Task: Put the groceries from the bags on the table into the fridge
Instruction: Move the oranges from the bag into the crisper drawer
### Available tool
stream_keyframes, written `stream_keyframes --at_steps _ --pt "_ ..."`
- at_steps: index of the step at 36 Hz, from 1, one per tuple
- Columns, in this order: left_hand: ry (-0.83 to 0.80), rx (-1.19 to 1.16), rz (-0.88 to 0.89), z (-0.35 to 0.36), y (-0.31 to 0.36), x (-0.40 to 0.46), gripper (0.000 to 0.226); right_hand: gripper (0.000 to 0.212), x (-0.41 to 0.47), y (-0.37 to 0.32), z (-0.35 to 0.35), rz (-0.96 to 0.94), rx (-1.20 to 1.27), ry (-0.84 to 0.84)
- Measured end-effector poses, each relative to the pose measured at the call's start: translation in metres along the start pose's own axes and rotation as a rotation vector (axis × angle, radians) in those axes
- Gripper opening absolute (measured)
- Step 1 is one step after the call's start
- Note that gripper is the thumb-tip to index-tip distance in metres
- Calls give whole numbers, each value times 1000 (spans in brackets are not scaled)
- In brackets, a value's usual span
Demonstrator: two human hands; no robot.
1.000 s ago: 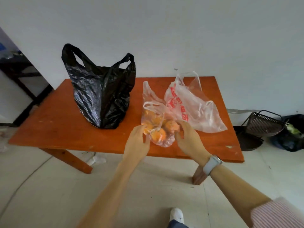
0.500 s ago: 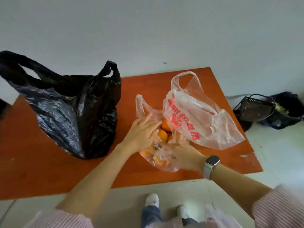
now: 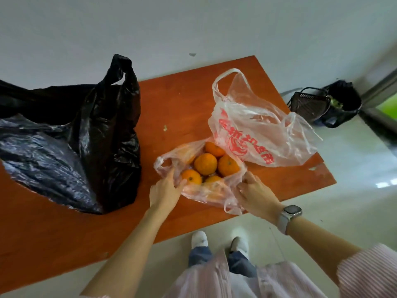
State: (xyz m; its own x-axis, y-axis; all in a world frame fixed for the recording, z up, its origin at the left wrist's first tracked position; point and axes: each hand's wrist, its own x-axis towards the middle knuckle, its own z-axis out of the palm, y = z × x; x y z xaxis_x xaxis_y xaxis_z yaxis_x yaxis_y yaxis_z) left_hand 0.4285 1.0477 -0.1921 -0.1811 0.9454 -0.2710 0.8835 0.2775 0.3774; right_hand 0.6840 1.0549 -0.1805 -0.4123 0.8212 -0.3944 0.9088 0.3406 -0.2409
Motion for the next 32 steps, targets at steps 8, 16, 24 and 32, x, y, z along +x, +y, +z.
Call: stream_keyframes --at_steps 8,16,24,32 --pt "229 81 483 -1 22 -1 29 25 19 -50 -17 -69 288 293" --pt "-30 58 138 3 28 19 40 18 24 -61 -6 133 130 237" --pt "-140 215 111 22 21 13 73 68 29 -64 14 230 -13 106" --pt "-169 -492 65 -9 17 8 70 66 20 -58 6 149 201 354"
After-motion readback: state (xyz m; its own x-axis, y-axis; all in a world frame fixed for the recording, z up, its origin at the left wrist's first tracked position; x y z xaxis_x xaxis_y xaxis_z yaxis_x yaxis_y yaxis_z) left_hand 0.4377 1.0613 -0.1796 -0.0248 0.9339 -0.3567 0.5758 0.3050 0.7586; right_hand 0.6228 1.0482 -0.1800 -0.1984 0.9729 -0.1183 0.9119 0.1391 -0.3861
